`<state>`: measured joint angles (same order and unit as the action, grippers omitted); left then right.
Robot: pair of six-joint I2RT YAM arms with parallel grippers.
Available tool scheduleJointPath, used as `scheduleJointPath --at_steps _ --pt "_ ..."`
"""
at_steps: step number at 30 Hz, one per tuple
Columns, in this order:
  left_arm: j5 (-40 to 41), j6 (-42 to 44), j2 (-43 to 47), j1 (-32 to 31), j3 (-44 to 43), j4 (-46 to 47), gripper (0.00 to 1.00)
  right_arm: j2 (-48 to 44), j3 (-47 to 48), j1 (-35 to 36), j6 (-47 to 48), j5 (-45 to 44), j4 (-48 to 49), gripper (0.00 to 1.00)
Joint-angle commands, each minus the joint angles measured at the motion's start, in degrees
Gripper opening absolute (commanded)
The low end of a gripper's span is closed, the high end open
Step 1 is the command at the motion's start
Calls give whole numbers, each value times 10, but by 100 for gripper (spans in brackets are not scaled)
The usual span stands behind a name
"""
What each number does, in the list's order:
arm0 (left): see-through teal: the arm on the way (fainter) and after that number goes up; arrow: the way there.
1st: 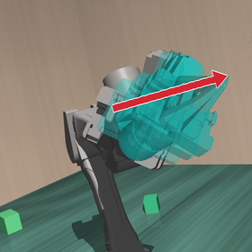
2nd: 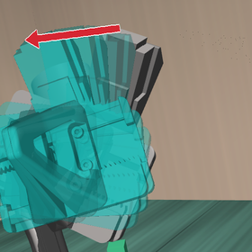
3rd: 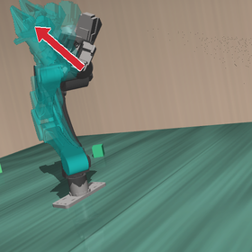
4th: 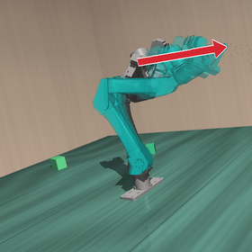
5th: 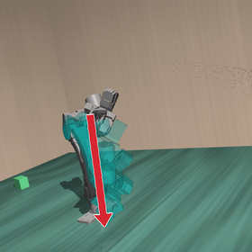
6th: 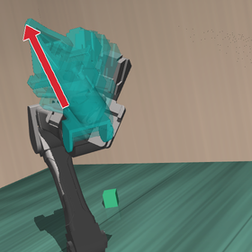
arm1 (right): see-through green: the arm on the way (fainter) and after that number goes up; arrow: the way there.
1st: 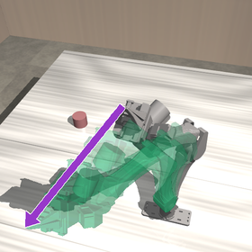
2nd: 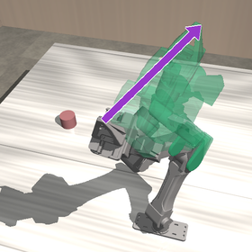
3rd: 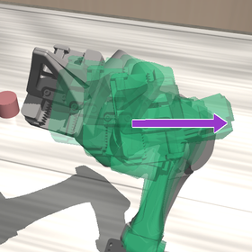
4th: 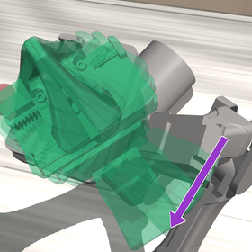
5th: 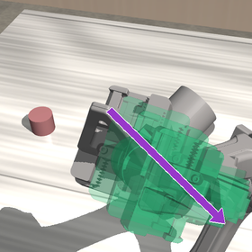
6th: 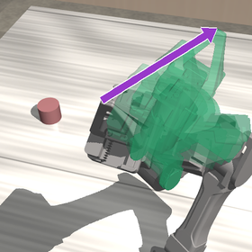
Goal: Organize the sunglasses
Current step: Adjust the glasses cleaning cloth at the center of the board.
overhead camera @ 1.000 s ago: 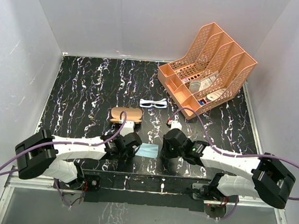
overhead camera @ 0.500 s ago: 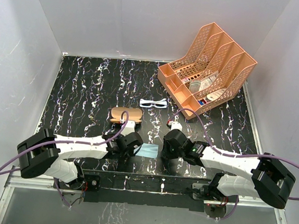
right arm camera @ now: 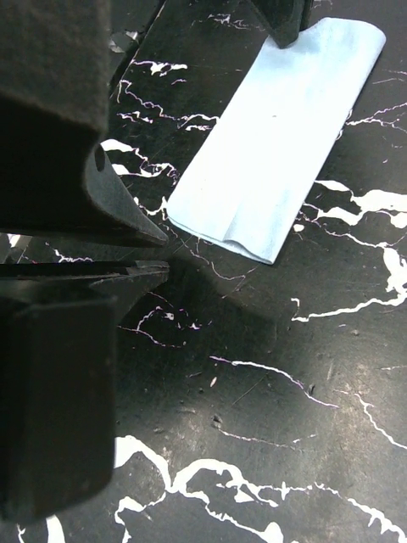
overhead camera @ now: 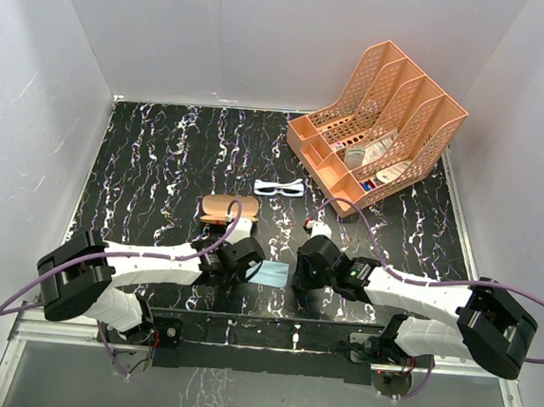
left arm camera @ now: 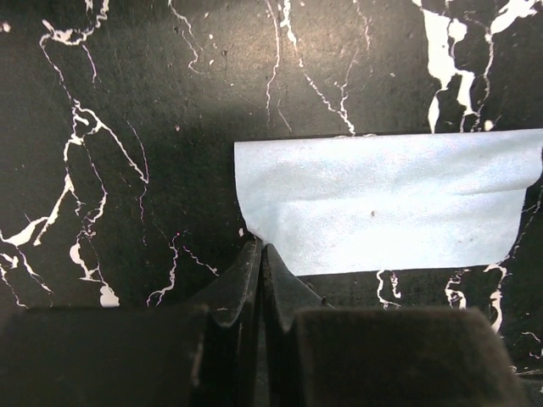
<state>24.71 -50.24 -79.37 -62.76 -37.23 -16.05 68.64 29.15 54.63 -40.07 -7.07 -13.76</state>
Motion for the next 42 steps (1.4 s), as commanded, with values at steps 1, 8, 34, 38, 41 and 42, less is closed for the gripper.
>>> scheduleJointPath --at_steps 1,8,34,38,41,42 --pt "20 25 -2 -2 -34 -31 0 -2 0 2 -5 2 35 12" --pt "19 28 -3 -2 -39 -33 0 -5 -5 3 -6 2 34 12" --pt "16 -4 -7 -2 -29 -45 23 -11 -11 2 -6 3 40 12" --pt "9 0 -24 -2 -37 -44 23 -16 -12 2 -6 2 36 12" --pt "5 1 -34 -2 -39 -45 23 -20 -12 3 -5 1 33 12" --pt "6 1 -37 -2 -40 -47 24 -21 -12 3 -5 0 33 12"
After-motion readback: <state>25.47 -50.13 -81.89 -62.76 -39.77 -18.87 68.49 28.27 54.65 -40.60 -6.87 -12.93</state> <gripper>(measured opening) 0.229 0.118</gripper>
